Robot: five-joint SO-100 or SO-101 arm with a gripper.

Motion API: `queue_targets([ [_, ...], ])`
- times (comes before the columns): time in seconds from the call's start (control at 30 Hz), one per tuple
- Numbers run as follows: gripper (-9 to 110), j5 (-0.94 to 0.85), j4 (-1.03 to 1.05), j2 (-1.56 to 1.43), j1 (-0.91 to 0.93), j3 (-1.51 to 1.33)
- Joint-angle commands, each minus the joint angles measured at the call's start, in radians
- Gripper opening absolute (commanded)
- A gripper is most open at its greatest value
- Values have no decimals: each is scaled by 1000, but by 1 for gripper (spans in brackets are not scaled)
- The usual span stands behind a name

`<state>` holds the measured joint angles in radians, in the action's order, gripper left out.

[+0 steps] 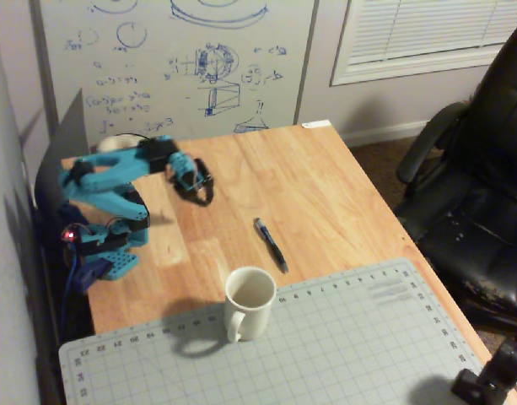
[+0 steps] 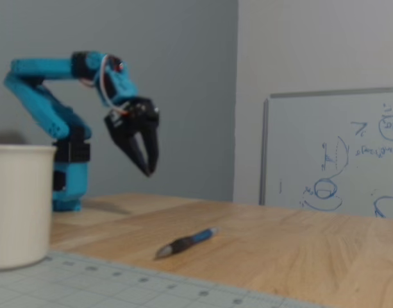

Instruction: Touch the pen.

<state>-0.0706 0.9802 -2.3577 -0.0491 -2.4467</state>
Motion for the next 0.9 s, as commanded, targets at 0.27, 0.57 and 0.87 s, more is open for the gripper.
queue_targets([
  [0.27, 1, -8, -32, 535, 8, 515],
  [0.57, 1, -3, -49, 796, 14, 755],
  [0.87, 1, -9, -51, 953, 83, 900],
])
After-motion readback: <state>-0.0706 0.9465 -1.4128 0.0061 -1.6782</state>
